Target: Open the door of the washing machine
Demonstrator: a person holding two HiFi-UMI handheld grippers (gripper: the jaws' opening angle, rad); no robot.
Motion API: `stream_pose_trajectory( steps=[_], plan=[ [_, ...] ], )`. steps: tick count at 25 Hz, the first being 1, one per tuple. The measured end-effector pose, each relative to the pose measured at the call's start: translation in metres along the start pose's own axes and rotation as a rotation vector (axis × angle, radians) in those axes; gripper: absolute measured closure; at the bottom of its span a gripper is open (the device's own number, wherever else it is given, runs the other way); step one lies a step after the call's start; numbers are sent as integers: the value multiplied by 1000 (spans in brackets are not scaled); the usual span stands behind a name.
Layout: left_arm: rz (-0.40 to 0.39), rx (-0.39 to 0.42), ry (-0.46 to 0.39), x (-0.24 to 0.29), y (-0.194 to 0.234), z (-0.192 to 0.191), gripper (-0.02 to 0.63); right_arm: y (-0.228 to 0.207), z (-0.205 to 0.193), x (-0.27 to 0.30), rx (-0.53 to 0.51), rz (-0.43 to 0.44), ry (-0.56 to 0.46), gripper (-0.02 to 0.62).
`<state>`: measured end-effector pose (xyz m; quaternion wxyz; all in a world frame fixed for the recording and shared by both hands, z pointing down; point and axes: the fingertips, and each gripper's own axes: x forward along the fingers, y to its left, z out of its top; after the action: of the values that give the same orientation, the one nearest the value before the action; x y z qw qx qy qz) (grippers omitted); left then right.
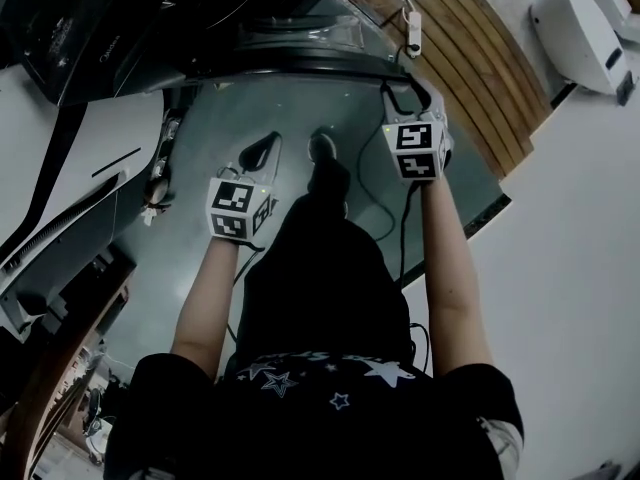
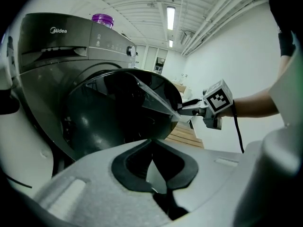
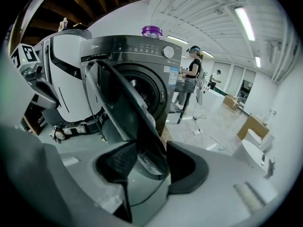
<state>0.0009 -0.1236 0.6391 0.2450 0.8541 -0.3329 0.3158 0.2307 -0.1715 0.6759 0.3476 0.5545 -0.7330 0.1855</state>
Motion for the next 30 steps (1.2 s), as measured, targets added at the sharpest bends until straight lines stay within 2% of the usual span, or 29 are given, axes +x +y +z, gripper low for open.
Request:
stream_pose_trajectory(
  steps=[6,11,18,21,25,30],
  plan=[
    [11,23,-31,-31,-16,-29,595,23,-22,-27,45,-41,-30,405],
    [23,27,-62,-75,-25,-54,595,56,-44,-52,105,-58,-16,405],
    [33,32,-58,-121,-3,-81,595,113,-65,-74,144,-40,10,405],
    [-10,40,-50,-133,3,-96,595,137,-75,-84,161,-66,31,410],
    [-88,91,-23,-156,2,-126,595,167,-82,-106,196,-121,30,439],
    [-128,102,9,-187,11,-170,595,204,-94,-128,268,-184,19,449]
  ],
)
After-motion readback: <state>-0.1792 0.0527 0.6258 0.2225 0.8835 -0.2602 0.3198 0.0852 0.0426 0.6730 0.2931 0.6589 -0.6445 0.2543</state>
